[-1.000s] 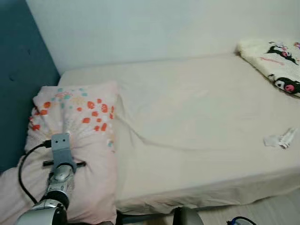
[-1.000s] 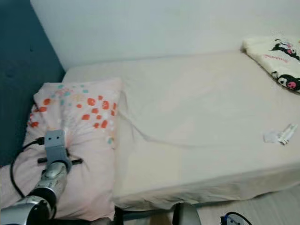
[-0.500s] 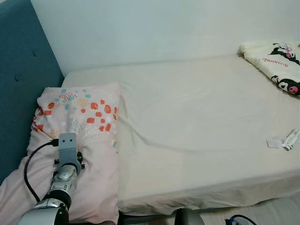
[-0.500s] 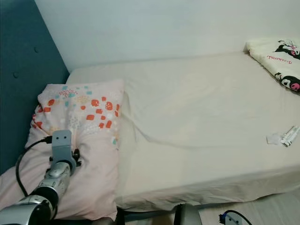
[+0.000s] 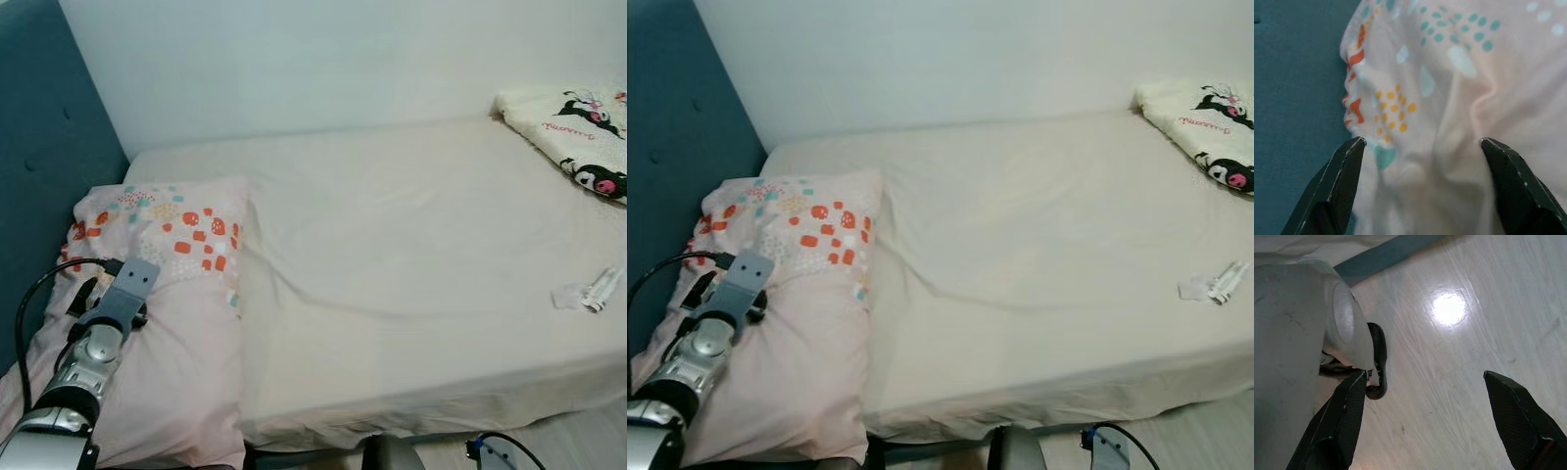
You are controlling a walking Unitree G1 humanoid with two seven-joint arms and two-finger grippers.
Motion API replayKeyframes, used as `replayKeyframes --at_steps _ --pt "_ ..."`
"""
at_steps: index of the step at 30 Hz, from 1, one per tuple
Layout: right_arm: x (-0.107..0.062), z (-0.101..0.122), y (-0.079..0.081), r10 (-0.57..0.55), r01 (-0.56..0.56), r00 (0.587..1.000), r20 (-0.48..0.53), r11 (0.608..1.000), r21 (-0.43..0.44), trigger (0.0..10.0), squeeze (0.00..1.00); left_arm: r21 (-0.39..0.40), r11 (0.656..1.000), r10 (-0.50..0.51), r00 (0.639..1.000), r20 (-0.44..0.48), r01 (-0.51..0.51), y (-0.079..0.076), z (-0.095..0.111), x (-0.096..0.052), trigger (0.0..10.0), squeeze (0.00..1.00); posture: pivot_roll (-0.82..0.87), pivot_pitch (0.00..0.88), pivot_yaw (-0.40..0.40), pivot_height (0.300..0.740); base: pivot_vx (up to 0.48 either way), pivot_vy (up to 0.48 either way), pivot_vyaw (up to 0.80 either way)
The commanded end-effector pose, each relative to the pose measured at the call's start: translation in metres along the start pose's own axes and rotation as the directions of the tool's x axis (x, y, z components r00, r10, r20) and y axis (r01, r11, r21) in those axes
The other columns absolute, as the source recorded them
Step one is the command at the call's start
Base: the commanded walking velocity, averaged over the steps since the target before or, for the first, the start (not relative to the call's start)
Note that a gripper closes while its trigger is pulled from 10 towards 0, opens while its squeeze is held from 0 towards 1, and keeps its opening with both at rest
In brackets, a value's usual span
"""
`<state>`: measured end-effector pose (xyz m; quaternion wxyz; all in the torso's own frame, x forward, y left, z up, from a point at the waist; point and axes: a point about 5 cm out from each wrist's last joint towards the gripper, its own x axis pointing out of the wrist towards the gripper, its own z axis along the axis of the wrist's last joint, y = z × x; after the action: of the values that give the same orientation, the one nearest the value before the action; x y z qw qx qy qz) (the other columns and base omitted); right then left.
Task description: Clean up the room
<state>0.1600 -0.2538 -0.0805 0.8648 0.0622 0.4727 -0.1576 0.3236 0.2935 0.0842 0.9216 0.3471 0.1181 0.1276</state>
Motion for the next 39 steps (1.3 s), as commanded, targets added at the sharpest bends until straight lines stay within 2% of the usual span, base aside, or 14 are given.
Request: replayKeyframes --at_steps 1,2,3,5,8,9,13,15,21,25,30,32,33,39 --pt "0.0 -0.006 0.0 -0.003 0.003 1.0 -0.029 1.0 0.007 10.0 0.0 0.022 1.0 -0.008 1.0 -0.023 0.009 0.005 -0.01 -0.003 10.0 1.0 -0.05 0.078 -0.027 0.621 0.0 0.0 0.0" --pt "0.0 -0.006 0.0 -0.003 0.003 1.0 -0.028 1.0 0.006 10.0 0.0 -0.004 1.0 -0.014 1.0 -0.009 0.014 0.005 -0.008 -0.003 10.0 1.0 -0.04 0.077 -0.029 0.621 0.0 0.0 0.0" --pt "0.0 -0.001 0.002 0.012 -0.012 1.0 -0.009 1.0 -0.018 10.0 0.0 -0.25 0.962 -0.069 0.985 0.155 0.107 0.001 0.011 -0.006 10.0 0.0 -0.03 0.068 -0.037 0.621 0.0 0.0 0.0" --pt "0.0 -0.001 0.002 0.012 -0.012 1.0 -0.009 1.0 -0.018 10.0 0.0 -0.25 0.962 -0.069 0.985 0.155 0.107 0.001 0.011 -0.006 10.0 0.0 -0.03 0.068 -0.037 0.621 0.0 0.0 0.0" --pt "0.002 0.01 0.006 0.034 -0.033 0.999 0.017 0.999 -0.036 10.0 0.0 -0.536 0.808 -0.067 0.942 0.329 0.245 0.006 0.031 -0.014 10.0 0.0 -0.02 0.043 -0.054 0.635 0.0 0.0 0.0" --pt "0.002 0.01 0.006 0.034 -0.033 0.999 0.017 0.999 -0.036 10.0 0.0 -0.536 0.808 -0.067 0.942 0.329 0.245 0.006 0.031 -0.014 10.0 0.0 -0.02 0.043 -0.054 0.635 0.0 0.0 0.0" --pt "0.003 0.018 0.011 0.046 -0.045 0.999 0.024 0.998 -0.054 10.0 0.0 -0.669 0.65 -0.07 0.906 0.417 0.359 0.014 0.045 -0.02 10.0 0.0 0.0 0.024 -0.072 0.654 0.0 0.0 0.0" --pt "0.003 0.019 0.012 0.048 -0.047 0.999 0.023 0.997 -0.06 10.0 0.0 -0.68 0.632 -0.077 0.903 0.423 0.372 0.014 0.047 -0.02 10.0 0.0 0.01 0.018 -0.075 0.659 0.0 0.0 0.0" --pt "0.004 0.021 0.014 0.052 -0.05 0.998 0.021 0.997 -0.067 10.0 0.0 -0.704 0.607 -0.095 0.914 0.395 0.368 0.007 0.046 -0.018 10.0 0.0 0.0 0.002 -0.079 0.673 -0.306 0.0 0.0" --pt "0.004 0.018 0.016 0.052 -0.051 0.999 0.008 0.996 -0.067 10.0 0.0 -0.734 0.555 -0.168 0.917 0.362 0.391 -0.021 0.033 -0.024 10.0 0.0 0.0 0.0 -0.074 0.697 0.0 0.0 0.0" --pt "0.003 0.011 0.017 0.05 -0.051 0.999 -0.012 0.996 -0.074 10.0 0.0 -0.705 0.578 -0.28 0.912 0.301 0.41 -0.051 0.018 -0.032 10.0 0.0 0.0 0.0 -0.07 0.716 0.0 0.0 0.0" --pt "0.003 0.007 0.016 0.046 -0.047 0.999 -0.024 0.996 -0.072 10.0 0.0 -0.703 0.584 -0.324 0.911 0.256 0.405 -0.064 0.008 -0.037 10.0 0.0 0.0 0.0 -0.067 0.721 0.0 0.0 0.0" --pt "0.002 -0.003 0.015 0.034 -0.038 0.998 -0.052 0.997 -0.073 10.0 0.0 -0.683 0.617 -0.414 0.899 0.142 0.392 -0.087 -0.018 -0.051 10.0 0.0 0.0 0.0 -0.062 0.73 0.0 0.0 0.0" --pt "-0.001 -0.024 0.013 0.018 -0.029 0.994 -0.11 0.995 -0.1 10.0 0.0 -0.713 0.63 -0.535 0.838 -0.11 0.308 -0.117 -0.072 -0.09 10.0 0.0 -0.01 0.0 -0.06 0.74 0.0 0.0 0.0"
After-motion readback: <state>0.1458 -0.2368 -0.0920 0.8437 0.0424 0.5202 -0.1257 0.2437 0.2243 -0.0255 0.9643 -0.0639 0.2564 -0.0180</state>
